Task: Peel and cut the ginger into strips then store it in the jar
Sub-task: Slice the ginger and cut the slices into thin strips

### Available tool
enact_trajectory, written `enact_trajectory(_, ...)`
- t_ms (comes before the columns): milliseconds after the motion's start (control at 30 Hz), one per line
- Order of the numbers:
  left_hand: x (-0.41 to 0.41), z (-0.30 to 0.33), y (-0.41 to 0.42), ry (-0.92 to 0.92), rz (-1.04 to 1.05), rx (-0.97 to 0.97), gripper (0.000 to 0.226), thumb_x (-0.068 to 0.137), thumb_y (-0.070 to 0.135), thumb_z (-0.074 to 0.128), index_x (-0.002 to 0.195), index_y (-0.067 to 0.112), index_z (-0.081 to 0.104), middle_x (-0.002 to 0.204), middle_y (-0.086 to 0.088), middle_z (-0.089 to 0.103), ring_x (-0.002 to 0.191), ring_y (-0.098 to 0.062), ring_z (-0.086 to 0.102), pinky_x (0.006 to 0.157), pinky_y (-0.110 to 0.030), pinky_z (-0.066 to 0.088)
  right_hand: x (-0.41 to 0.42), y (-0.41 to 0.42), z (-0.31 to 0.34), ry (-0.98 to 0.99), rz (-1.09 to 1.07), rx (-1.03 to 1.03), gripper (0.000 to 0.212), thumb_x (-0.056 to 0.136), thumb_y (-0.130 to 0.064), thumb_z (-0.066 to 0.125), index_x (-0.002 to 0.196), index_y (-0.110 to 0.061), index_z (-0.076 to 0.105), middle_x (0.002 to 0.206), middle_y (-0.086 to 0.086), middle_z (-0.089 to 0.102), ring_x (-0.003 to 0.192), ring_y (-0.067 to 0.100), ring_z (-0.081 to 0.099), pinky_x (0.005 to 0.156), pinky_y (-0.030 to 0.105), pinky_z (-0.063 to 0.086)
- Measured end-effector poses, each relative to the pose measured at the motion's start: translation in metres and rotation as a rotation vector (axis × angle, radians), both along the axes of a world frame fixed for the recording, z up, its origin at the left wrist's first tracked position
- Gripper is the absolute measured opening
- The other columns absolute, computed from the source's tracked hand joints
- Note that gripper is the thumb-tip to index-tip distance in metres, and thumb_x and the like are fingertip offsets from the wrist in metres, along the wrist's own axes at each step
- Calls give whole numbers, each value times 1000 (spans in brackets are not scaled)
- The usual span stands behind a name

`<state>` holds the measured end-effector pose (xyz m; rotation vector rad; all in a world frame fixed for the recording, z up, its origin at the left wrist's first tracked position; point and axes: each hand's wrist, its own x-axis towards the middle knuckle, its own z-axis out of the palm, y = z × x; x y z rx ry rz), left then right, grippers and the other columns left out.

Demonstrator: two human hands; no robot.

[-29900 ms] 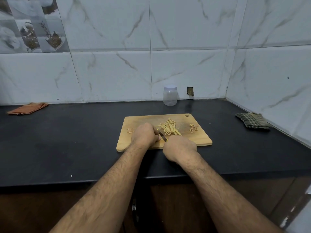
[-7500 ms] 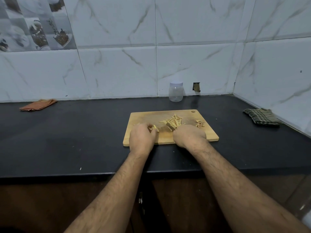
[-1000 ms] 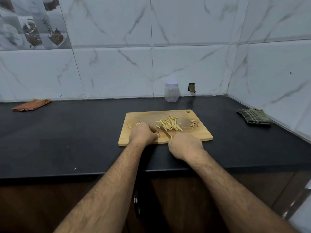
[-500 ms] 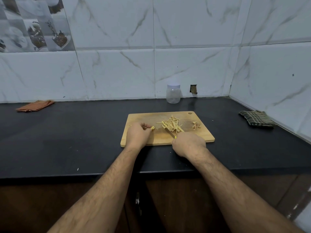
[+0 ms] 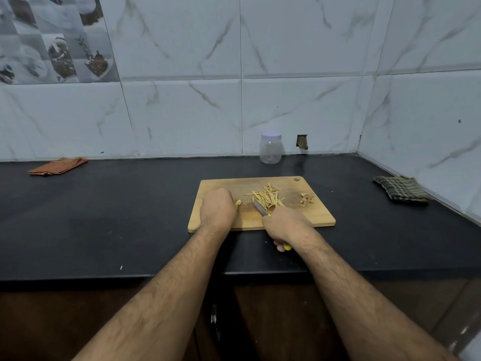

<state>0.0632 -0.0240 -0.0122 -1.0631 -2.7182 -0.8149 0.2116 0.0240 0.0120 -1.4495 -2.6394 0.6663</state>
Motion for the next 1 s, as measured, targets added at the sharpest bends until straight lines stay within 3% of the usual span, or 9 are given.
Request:
enact_trajectory(100,-1,2,3,3,5,15,12,91,16,61,90,17,73,87,0,71,84,-21,64,68,-31,52,1,1,-5,54,-3,-10,34,96,-25,39,77,-10,63,52,-2,64,40,14,59,51,23,44)
enact_trajectory(333,1,2,-2,-66,28,74,17,89,12,59,84,15,74,84,0,69,81,-20,60,67,-29,45,3,0,-11,63,-5,104,33,100,-34,36,77,-18,53,61,-3,65,42,12,59,46,22,36)
enact_trajectory(500,8,8,-3,-143,9,111,18,89,17,60,80,13,75,78,-2,70,77,-21,63,64,-27,44,3,-3,-16,55,-8,199,33,101,-38,36,88,-15,57,80,2,67,76,21,63,57,29,37)
enact_trajectory(633,16,14,2,-387,-45,94,25,91,18,63,67,15,67,62,0,69,51,-10,62,59,-22,52,5,-4,-13,25,11,155,34,100,-38,39,83,-15,58,71,-1,68,60,17,65,53,26,40)
enact_trajectory(733,17,16,5,-501,-50,90,22,91,16,67,69,14,66,68,-3,72,52,-12,63,71,-26,59,6,-5,-10,25,16,124,31,100,-35,39,79,-17,53,71,0,69,54,15,65,52,25,42)
enact_trajectory(833,17,16,4,-495,-37,48,21,91,20,70,70,14,67,70,-3,73,50,-11,60,74,-26,58,6,-6,-11,31,16,135,30,99,-34,40,82,-15,57,75,1,70,64,18,68,57,26,46)
enact_trajectory(900,16,15,3,-459,-22,16,21,89,22,70,69,15,68,69,0,72,50,-12,58,66,-26,55,6,-6,-13,33,11,154,29,98,-35,41,90,-15,60,83,3,70,75,21,68,62,28,47)
enact_trajectory(1000,16,16,1,-377,3,-39,16,84,28,75,79,14,74,79,0,75,68,-17,67,61,-25,50,5,-7,-15,46,8,173,26,97,-35,42,93,-16,60,91,3,70,82,23,67,63,29,45)
